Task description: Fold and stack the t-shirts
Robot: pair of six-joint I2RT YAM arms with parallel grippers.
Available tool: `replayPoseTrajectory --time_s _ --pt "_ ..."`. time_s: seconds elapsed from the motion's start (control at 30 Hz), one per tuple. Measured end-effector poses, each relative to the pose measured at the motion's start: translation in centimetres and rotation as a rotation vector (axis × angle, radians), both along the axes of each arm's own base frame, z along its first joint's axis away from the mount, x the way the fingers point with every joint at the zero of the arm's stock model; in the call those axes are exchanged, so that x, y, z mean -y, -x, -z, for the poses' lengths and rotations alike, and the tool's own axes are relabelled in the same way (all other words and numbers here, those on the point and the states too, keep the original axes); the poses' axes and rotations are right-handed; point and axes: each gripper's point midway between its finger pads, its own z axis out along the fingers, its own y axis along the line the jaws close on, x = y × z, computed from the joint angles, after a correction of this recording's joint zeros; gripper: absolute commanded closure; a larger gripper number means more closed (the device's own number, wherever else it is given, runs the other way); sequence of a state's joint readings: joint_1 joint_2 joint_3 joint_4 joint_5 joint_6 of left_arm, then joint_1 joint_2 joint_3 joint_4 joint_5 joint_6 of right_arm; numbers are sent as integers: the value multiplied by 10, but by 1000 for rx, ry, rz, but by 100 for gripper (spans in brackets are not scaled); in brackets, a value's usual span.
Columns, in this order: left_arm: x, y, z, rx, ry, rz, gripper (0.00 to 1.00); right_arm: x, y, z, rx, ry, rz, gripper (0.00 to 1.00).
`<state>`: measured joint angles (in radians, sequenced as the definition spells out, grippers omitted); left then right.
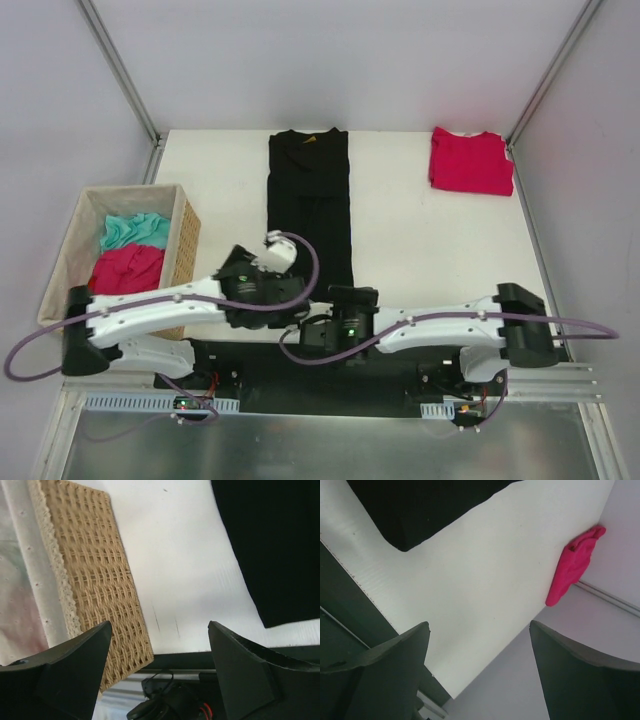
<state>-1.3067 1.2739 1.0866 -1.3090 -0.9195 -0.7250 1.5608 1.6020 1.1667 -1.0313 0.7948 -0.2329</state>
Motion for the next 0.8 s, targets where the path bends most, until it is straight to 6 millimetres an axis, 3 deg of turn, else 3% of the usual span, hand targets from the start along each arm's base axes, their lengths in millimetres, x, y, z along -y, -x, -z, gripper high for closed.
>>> replayPoseTrajectory --time_s 0.2,0.3,0.43,0.6,0.8 --pt "-51 -14 -36 125 296 -198 18 -6 2 -43 -39 -290 -19 14" --pt "-68 -15 -41 153 325 -263 17 -8 6 -49 -47 -340 -33 15" --pt "-76 -20 -38 160 317 -312 16 -10 19 -15 -72 -268 -80 15" --pt "-80 -23 -33 157 311 -341 16 3 32 32 -88 -125 -112 16" --pt "-77 -23 -25 142 320 -335 15 -6 33 37 -29 -98 -109 15"
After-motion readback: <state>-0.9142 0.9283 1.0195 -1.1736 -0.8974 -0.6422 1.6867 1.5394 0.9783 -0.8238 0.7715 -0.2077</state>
